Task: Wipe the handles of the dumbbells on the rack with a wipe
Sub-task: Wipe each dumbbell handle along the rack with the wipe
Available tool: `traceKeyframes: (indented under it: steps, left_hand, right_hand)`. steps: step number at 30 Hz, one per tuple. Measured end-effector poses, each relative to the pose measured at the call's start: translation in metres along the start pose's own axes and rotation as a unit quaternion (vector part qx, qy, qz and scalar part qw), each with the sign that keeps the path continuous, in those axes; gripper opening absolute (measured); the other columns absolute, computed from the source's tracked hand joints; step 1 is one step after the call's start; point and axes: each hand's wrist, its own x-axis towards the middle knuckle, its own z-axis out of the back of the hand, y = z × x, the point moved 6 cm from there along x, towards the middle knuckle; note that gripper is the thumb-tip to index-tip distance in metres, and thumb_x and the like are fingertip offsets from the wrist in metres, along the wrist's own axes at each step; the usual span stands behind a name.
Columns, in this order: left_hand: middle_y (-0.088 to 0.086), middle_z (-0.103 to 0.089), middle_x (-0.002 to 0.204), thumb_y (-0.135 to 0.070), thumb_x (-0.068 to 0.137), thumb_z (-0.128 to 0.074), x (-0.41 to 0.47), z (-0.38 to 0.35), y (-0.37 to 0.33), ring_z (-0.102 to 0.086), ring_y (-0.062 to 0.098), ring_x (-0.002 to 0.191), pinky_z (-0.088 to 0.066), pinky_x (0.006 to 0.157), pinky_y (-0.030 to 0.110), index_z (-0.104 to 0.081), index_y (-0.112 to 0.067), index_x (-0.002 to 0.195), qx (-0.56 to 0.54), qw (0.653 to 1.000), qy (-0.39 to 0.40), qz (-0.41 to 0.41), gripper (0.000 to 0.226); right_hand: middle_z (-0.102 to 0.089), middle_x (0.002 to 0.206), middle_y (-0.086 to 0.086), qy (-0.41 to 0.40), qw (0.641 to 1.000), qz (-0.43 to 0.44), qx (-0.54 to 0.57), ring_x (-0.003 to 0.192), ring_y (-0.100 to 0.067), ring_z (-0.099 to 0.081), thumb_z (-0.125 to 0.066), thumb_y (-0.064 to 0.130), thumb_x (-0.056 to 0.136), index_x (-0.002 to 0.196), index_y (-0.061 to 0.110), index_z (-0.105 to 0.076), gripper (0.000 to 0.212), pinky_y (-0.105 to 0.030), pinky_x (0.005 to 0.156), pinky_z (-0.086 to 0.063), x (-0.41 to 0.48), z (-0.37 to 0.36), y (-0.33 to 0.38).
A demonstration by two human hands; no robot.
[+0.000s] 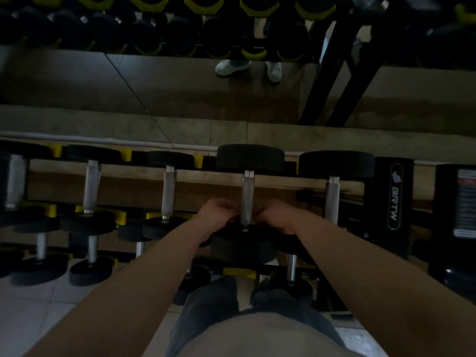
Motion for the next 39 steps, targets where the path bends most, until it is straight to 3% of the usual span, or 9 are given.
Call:
traceKeyframes:
  steps: [5, 9, 14, 16, 21, 25, 28, 34, 39]
  left_hand:
    - [0.002, -0.072, 0.099, -0.018, 0.097, -0.06, -0.002, 0.0, -0.001, -0.063, 0.013, 0.083, -0.045, 0.065, 0.022, -0.073, -0.023, 0.104, 0.0, 1.0, 0.014, 0.001, 0.015]
    - [-0.004, -0.071, 0.096, -0.02, 0.096, -0.063, -0.003, 0.001, 0.001, -0.063, 0.009, 0.082, -0.045, 0.063, 0.02, -0.072, -0.026, 0.097, -0.013, 1.0, -0.001, -0.009, 0.011]
    - [-0.005, -0.07, 0.104, -0.022, 0.095, -0.066, -0.005, 0.002, 0.003, -0.064, 0.01, 0.088, -0.046, 0.065, 0.022, -0.071, -0.025, 0.106, -0.035, 0.999, -0.005, 0.001, 0.013]
    - [-0.003, -0.071, 0.106, -0.023, 0.094, -0.068, -0.005, 0.003, 0.005, -0.063, 0.01, 0.088, -0.046, 0.066, 0.024, -0.071, -0.02, 0.113, -0.041, 0.999, -0.019, 0.006, 0.02]
    - [-0.006, -0.067, 0.109, -0.017, 0.096, -0.062, -0.004, 0.005, 0.006, -0.061, 0.008, 0.09, -0.046, 0.065, 0.021, -0.071, -0.017, 0.115, -0.029, 0.999, -0.028, 0.0, 0.022]
    - [-0.002, -0.07, 0.111, -0.019, 0.096, -0.062, -0.003, 0.005, 0.01, -0.062, 0.01, 0.091, -0.044, 0.065, 0.023, -0.071, -0.018, 0.117, -0.045, 0.999, -0.022, 0.004, 0.023]
    - [0.0, -0.072, 0.109, -0.018, 0.095, -0.061, -0.001, 0.006, 0.013, -0.064, 0.013, 0.093, -0.045, 0.067, 0.025, -0.072, -0.019, 0.114, -0.057, 0.998, -0.027, 0.009, 0.022]
    - [0.0, -0.073, 0.108, -0.015, 0.096, -0.056, 0.002, 0.007, 0.016, -0.064, 0.014, 0.092, -0.046, 0.068, 0.024, -0.072, -0.018, 0.111, -0.052, 0.998, -0.016, 0.016, 0.022]
    - [0.001, -0.072, 0.106, -0.017, 0.099, -0.054, 0.002, 0.007, 0.018, -0.066, 0.016, 0.093, -0.048, 0.067, 0.024, -0.071, -0.019, 0.114, -0.068, 0.997, -0.035, 0.022, 0.023]
  right_hand:
    - [-0.075, 0.098, -0.01, -0.173, 0.943, 0.059, 0.277, 0.095, -0.028, -0.069, -0.079, 0.014, 0.082, 0.092, 0.014, -0.075, 0.011, -0.044, 0.091, -0.057, 0.006, 0.036, 0.026]
    - [-0.071, 0.087, 0.006, -0.178, 0.975, 0.115, 0.072, 0.085, -0.008, -0.066, -0.079, 0.022, 0.084, 0.084, 0.026, -0.071, 0.009, -0.02, 0.07, -0.05, -0.017, 0.025, 0.034]
    - [-0.066, 0.086, 0.015, -0.094, 0.964, 0.183, -0.168, 0.081, 0.002, -0.06, -0.078, 0.027, 0.086, 0.074, 0.033, -0.066, 0.018, -0.022, 0.077, -0.046, -0.032, -0.013, 0.023]
    - [-0.068, 0.096, 0.008, -0.146, 0.943, 0.229, -0.191, 0.088, -0.007, -0.064, -0.074, 0.026, 0.089, 0.085, 0.027, -0.073, 0.004, -0.025, 0.081, -0.05, -0.034, -0.007, 0.038]
    - [-0.069, 0.117, -0.003, -0.29, 0.878, 0.305, -0.228, 0.107, -0.016, -0.063, -0.064, 0.022, 0.097, 0.112, 0.018, -0.076, 0.02, -0.027, 0.094, -0.047, -0.039, 0.018, 0.075]
    - [-0.068, 0.12, -0.005, -0.11, 0.837, 0.3, -0.445, 0.111, -0.023, -0.061, -0.057, 0.025, 0.099, 0.114, 0.023, -0.076, 0.024, -0.036, 0.097, -0.05, -0.031, -0.021, 0.053]
    - [-0.07, 0.113, -0.005, -0.075, 0.842, 0.299, -0.444, 0.105, -0.024, -0.064, -0.058, 0.024, 0.097, 0.113, 0.026, -0.077, 0.024, -0.038, 0.094, -0.052, -0.03, -0.029, 0.048]
    - [-0.067, 0.111, 0.0, -0.278, 0.851, 0.286, -0.342, 0.097, -0.014, -0.064, -0.058, 0.022, 0.099, 0.106, 0.025, -0.074, 0.018, -0.027, 0.085, -0.053, -0.024, 0.006, 0.083]
    - [-0.063, 0.096, 0.0, -0.133, 0.853, 0.252, -0.438, 0.087, -0.016, -0.063, -0.057, 0.021, 0.099, 0.105, 0.022, -0.074, 0.019, -0.028, 0.074, -0.051, -0.028, -0.026, 0.059]
